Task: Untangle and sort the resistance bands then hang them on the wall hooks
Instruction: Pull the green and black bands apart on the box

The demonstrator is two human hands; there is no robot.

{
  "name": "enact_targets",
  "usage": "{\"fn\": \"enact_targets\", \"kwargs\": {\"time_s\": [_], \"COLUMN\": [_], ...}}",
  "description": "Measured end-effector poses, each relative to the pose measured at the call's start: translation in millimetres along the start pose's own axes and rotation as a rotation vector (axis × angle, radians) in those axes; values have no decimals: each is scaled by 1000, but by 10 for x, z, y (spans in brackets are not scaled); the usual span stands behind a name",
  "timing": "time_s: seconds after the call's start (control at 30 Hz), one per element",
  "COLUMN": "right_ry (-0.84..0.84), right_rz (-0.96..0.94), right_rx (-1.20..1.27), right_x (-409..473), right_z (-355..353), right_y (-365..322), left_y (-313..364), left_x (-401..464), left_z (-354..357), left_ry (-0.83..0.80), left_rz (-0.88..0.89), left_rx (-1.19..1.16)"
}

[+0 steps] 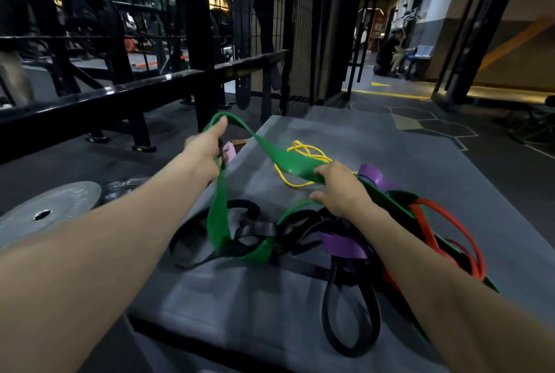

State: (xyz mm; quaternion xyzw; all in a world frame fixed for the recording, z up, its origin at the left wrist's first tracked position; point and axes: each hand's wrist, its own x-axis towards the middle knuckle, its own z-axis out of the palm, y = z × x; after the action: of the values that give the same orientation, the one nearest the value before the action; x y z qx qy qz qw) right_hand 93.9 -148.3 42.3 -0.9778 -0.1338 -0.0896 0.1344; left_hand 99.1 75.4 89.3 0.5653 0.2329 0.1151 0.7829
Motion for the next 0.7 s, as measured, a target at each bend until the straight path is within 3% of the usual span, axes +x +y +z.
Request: {"fn": "enact_targets", "kwargs": {"time_s": [0.03,0.1,0.17,0.3,0.43,0.57,0.63,0.7], "right_ry": [-33,-122,-172,-151,-243,-407,-378,-299], "right_rz": [-2,0,-9,-113,-230,-236,-244,-243], "right_rx": [-19,-51,-53,105,201,56,-24,112], "right_x": [23,44,28,-65,-170,-266,-311,-346], "right_z": [36,117,187,235,227,372,450,461], "right_y": [-12,-34,-55,-229,-570,-859,-876,-790], "left_y": [-61,-241,-420,-634,-647,-789,-958,-1124], "left_x": [51,131,146,180,120,-118,-247,-327], "left_z": [-20,-92,-148,-187,-268,-510,-677,-842], "left_ry": [27,96,102,-68,-27,-50,-120,-180], "left_rz": [-3,55,295,410,523,647,700,741], "left_rx": [133,763,1126,962,882,937,988,1088]}}
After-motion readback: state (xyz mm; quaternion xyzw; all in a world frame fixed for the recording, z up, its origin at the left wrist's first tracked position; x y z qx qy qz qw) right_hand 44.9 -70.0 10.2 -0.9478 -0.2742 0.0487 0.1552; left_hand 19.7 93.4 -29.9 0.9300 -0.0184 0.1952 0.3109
